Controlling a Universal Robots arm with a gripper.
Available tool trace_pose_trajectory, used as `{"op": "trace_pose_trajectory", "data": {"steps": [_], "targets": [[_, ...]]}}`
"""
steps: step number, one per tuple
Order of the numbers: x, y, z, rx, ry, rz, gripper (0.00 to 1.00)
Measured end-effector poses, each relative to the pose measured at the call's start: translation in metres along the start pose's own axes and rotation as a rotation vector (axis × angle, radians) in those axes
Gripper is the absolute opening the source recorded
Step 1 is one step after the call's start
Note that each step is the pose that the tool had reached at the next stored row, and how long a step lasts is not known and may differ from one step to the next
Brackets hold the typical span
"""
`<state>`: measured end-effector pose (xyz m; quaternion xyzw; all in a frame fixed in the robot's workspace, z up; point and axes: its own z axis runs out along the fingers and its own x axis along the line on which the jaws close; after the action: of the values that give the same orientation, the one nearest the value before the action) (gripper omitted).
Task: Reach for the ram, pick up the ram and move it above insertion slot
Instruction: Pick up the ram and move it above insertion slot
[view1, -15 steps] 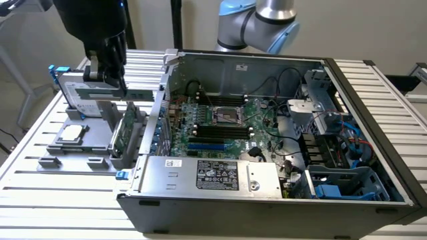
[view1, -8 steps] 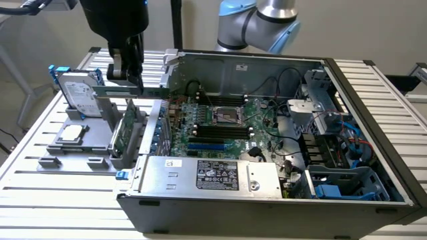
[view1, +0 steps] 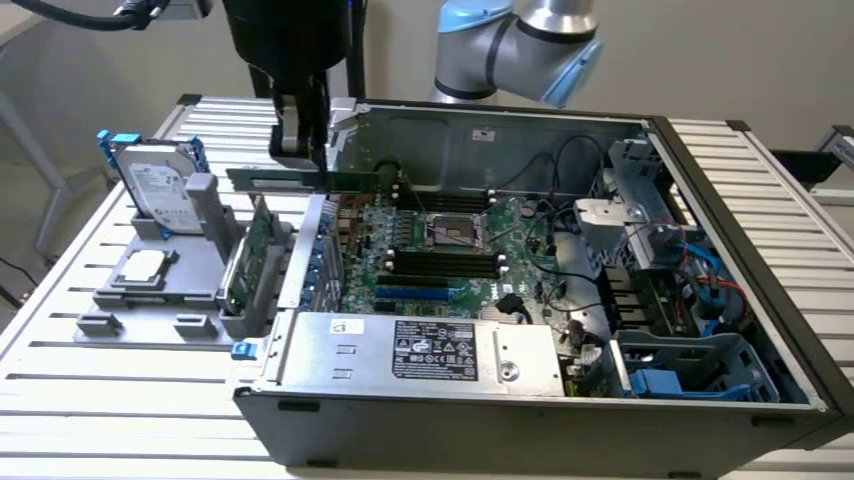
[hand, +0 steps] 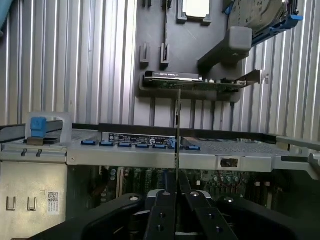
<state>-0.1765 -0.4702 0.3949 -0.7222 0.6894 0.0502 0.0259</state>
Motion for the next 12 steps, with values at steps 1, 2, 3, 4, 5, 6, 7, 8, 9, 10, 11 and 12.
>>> {"op": "trace_pose_trajectory", "data": {"steps": [1,2,3,4,5,6,7,8,9,10,11,12], "targets": [[0.000,-0.0049,-0.0002,0.0000,-0.0009,0.000,0.13],[0.000,-0.0094,-0.0004,-0.0001,-0.0016,0.000,0.13],[0.000,-0.0138,-0.0006,0.0000,-0.0023,0.000,0.13],[0.000,-0.0184,-0.0007,0.0001,-0.0030,0.000,0.13],[-0.001,-0.0230,-0.0009,0.0001,-0.0036,0.000,0.13],[-0.001,-0.0274,-0.0010,0.0001,-0.0040,0.000,0.13],[-0.001,-0.0319,-0.0012,0.0001,-0.0043,0.000,0.13],[-0.001,-0.0363,-0.0012,0.0001,-0.0046,0.000,0.13],[-0.002,-0.0406,-0.0013,0.0002,-0.0048,0.000,0.13],[-0.002,-0.0452,-0.0014,0.0001,-0.0048,0.000,0.13],[-0.003,-0.0494,-0.0015,0.0002,-0.0049,0.000,0.13],[-0.003,-0.0536,-0.0015,0.0002,-0.0050,0.000,0.13]]}}
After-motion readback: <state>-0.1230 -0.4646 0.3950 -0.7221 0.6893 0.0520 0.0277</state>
